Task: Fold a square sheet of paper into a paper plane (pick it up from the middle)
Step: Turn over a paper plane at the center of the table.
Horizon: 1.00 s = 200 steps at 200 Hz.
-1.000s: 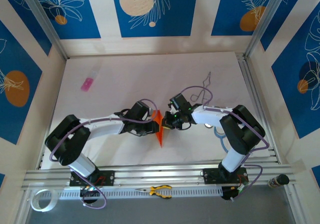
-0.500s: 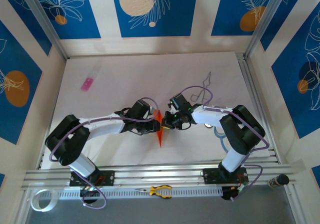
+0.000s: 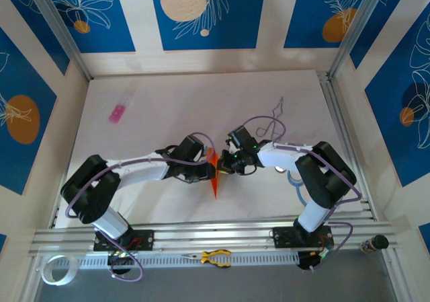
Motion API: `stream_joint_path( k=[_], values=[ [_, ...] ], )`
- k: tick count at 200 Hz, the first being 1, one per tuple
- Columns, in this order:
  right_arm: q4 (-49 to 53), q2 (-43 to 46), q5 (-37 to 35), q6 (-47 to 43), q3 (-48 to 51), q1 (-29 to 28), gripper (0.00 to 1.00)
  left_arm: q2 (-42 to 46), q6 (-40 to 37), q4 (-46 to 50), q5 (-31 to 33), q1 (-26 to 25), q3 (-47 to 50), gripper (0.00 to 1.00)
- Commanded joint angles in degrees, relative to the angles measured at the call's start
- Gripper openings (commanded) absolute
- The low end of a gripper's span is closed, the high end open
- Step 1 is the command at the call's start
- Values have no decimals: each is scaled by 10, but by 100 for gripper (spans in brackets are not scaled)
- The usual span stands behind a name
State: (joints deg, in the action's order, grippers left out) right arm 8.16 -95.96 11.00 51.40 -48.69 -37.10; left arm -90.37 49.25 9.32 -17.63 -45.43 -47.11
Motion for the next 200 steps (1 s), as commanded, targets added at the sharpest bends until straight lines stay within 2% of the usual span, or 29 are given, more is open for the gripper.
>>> stream_joint_path(
  k=[1,79,139,200],
  values=[
    [0,-7,20,7,-6,3,1,24,10,11,16,-10,-4,31],
    [-2,-7,20,9,-3,4,1,26,1,39,40,-14,-16,30],
    [-3,-11,26,9,-6,4,1,4,9,-29,6,-14,-7,31],
    [-4,-11,27,10,-6,5,1,-18,-1,2,11,-13,-22,33]
  ],
)
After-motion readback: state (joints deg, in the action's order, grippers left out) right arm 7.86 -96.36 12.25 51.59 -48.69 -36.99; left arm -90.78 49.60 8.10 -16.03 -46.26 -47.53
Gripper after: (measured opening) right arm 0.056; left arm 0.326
